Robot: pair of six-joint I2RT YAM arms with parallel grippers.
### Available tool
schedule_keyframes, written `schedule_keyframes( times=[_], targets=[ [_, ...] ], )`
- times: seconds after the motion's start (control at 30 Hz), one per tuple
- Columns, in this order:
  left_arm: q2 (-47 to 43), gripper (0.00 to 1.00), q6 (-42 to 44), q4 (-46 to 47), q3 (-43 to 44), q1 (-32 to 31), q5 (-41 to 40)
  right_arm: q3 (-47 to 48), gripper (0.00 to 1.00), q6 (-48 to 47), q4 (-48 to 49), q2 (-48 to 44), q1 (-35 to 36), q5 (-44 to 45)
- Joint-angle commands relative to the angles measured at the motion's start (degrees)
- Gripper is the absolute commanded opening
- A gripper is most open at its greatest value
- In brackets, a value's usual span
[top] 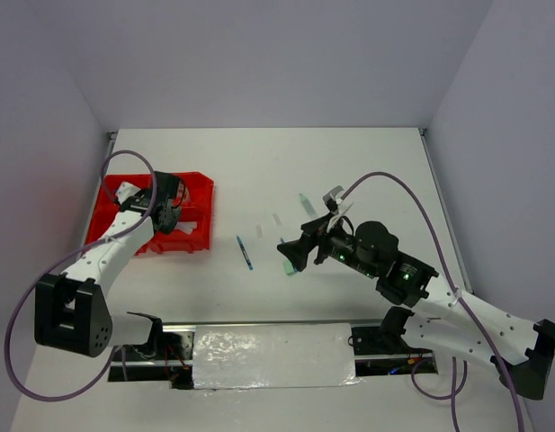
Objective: Sort the stationery into containers
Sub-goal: Place the pen in the storage box, then pick up the pen from the center of the board.
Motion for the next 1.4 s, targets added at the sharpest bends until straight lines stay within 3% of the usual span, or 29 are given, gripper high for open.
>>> schedule_keyframes(
  times=[0.0,0.17,0.3,0.4,0.53,0.63,0.9,1.0,1.17,1.37],
  targets=[
    [2.0,0.17,-2.0,3.9,0.0,0.6,1.7,-1.8,1.00,1.9,2.1,-2.2,-0.2,3.0],
    [2.9,0.46,-2.8,4.2,-1.5,0.8,0.9,-4.3,1.00,3.6,3.5,-4.7,-0.2,5.0],
    [2.4,0.77,-2.5,4.4,-2.1,1.1,1.2,-3.8,1.00,3.9,3.0,-4.5,-0.2,7.0],
    [2.5,0.92,-1.7,3.0,-0.6,1.2,1.1,-1.5,1.00,4.5,-0.6,-0.9,-0.2,9.7],
    [0.0,0.98,0.5,3.4,1.1,1.2,2.2,2.3,1.00,5.6,-5.3,4.0,-0.9,14.5],
    [-2.9,0.99,5.3,5.1,2.8,1.2,5.1,6.0,1.00,6.4,-10.6,9.8,-4.5,12.6],
    [-7.5,0.99,30.9,3.3,9.4,0.9,19.4,19.9,0.98,-2.0,-21.7,34.5,-17.0,7.4],
    [-11.1,0.99,42.4,2.2,6.4,0.8,22.5,30.1,0.94,-6.4,-25.4,44.8,-21.9,8.1],
    [-17.9,0.99,53.2,0.4,1.1,0.7,29.5,42.0,0.90,-13.4,-29.9,60.3,-25.7,6.6],
    [-27.6,0.99,55.3,3.3,-4.1,0.4,31.0,53.3,0.75,-16.6,-34.8,72.3,-29.3,0.7]
  ],
)
